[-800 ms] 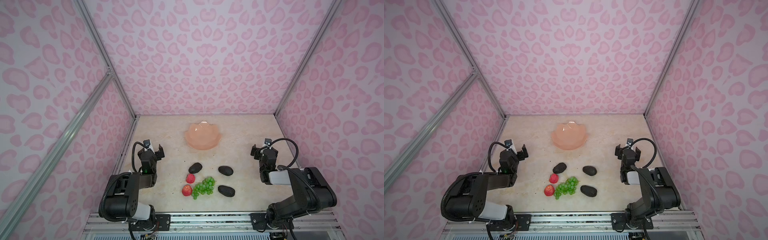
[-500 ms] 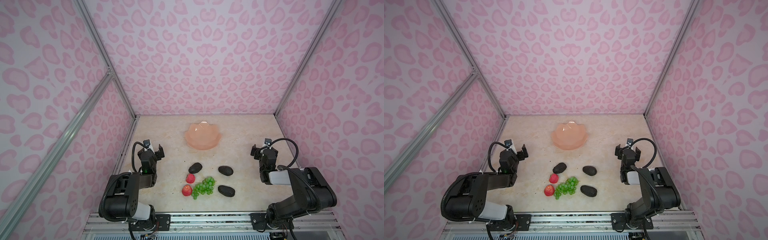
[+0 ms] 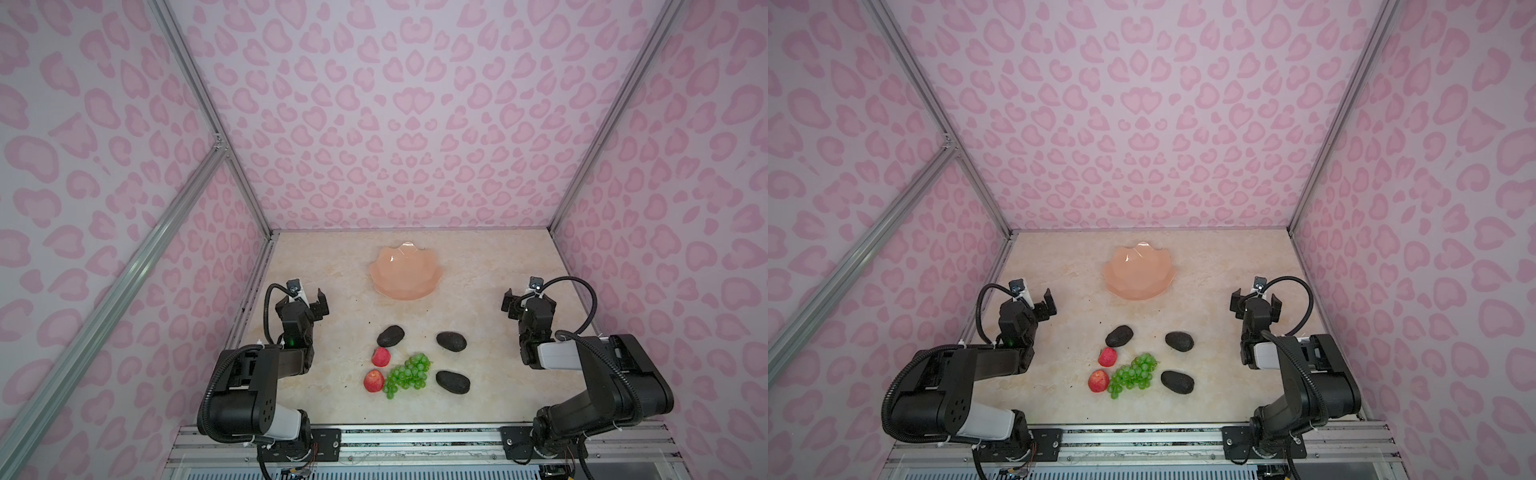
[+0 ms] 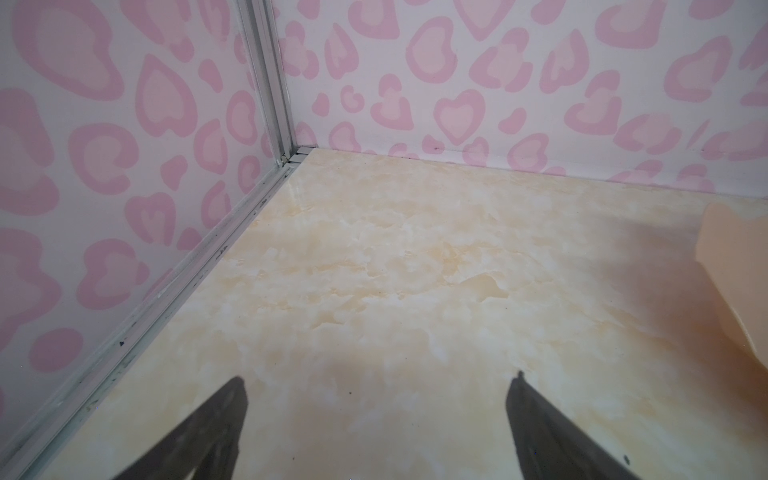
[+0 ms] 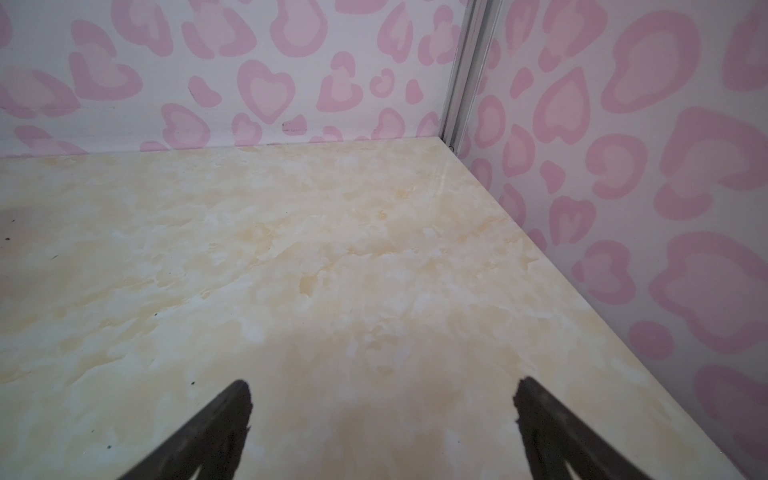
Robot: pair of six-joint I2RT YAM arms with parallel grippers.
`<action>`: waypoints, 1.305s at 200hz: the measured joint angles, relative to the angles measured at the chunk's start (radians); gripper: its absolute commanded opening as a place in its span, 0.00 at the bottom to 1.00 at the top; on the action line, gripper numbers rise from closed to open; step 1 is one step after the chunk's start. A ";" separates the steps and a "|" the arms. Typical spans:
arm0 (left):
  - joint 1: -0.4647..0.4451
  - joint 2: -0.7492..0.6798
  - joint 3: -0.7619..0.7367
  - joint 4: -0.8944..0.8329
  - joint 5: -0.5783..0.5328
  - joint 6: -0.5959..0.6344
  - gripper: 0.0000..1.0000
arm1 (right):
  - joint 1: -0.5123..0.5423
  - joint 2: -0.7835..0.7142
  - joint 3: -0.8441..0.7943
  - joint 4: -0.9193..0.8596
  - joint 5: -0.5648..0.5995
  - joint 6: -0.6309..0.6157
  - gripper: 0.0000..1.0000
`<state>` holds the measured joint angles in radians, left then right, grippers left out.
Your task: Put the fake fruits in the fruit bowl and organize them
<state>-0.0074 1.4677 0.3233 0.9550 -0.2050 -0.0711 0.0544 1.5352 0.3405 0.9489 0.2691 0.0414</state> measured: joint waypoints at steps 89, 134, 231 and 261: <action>0.000 0.000 0.000 0.000 0.000 0.000 1.00 | 0.000 -0.002 0.000 0.000 0.000 0.000 0.99; -0.001 -0.171 0.076 -0.177 -0.016 -0.012 0.96 | 0.039 -0.243 0.179 -0.299 0.037 0.043 0.99; -0.001 -0.653 0.182 -0.719 0.079 -0.348 1.00 | 0.470 -0.466 0.319 -1.079 -0.299 0.216 0.94; -0.002 -0.672 0.184 -0.797 0.105 -0.377 0.99 | 0.656 -0.385 0.302 -1.182 -0.257 0.218 0.94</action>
<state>-0.0090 0.7956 0.5076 0.1577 -0.0998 -0.4484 0.7105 1.1507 0.6422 -0.2329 0.0120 0.2592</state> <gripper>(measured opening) 0.986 0.944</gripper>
